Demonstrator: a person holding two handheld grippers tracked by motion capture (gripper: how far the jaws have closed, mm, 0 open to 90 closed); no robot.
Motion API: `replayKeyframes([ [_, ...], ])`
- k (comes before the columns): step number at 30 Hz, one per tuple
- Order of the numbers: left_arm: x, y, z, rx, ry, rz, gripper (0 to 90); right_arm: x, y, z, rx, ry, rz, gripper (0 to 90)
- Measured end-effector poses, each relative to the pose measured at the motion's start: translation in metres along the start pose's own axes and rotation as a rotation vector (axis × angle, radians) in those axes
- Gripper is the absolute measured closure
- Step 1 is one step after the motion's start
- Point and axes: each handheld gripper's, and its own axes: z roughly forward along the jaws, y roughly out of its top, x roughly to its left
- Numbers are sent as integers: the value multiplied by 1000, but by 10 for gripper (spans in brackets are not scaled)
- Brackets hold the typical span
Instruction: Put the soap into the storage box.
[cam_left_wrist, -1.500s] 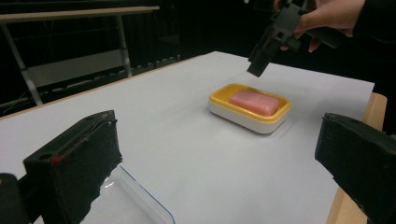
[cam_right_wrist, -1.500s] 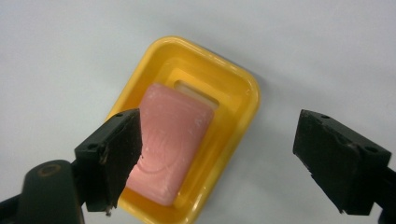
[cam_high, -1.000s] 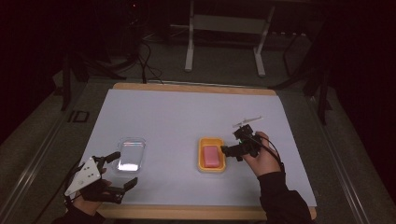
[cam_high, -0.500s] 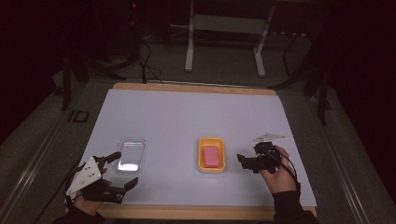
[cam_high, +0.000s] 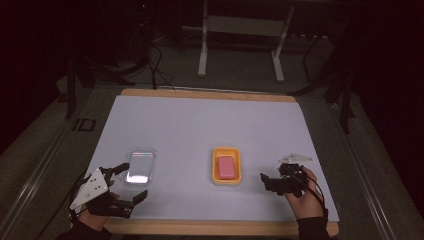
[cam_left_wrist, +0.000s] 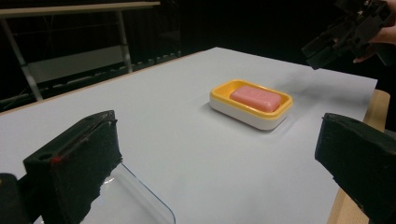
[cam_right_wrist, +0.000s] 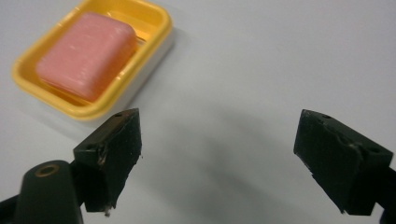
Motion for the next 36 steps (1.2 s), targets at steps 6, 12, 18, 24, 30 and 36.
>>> replayKeyframes([
  [6, 0, 0, 0, 1, 0, 1, 4, -9, -11, -3, -7, 3, 31, 150],
  [12, 0, 0, 0, 0, -2, 2, 4, -17, -20, -6, -37, 24, 52, 150],
  [18, 0, 1, -1, -2, -7, 1, 4, -19, -28, -8, -50, 45, 30, 149],
  [24, -1, 1, -1, -2, -16, -2, 4, -14, -33, -8, -60, 66, 22, 144],
  [30, 0, 1, -1, -5, -20, -6, 4, -11, -32, -3, -52, 69, 8, 142],
  [36, -1, 1, -2, -6, -18, -9, 4, -11, -31, -2, -58, 67, 3, 142],
])
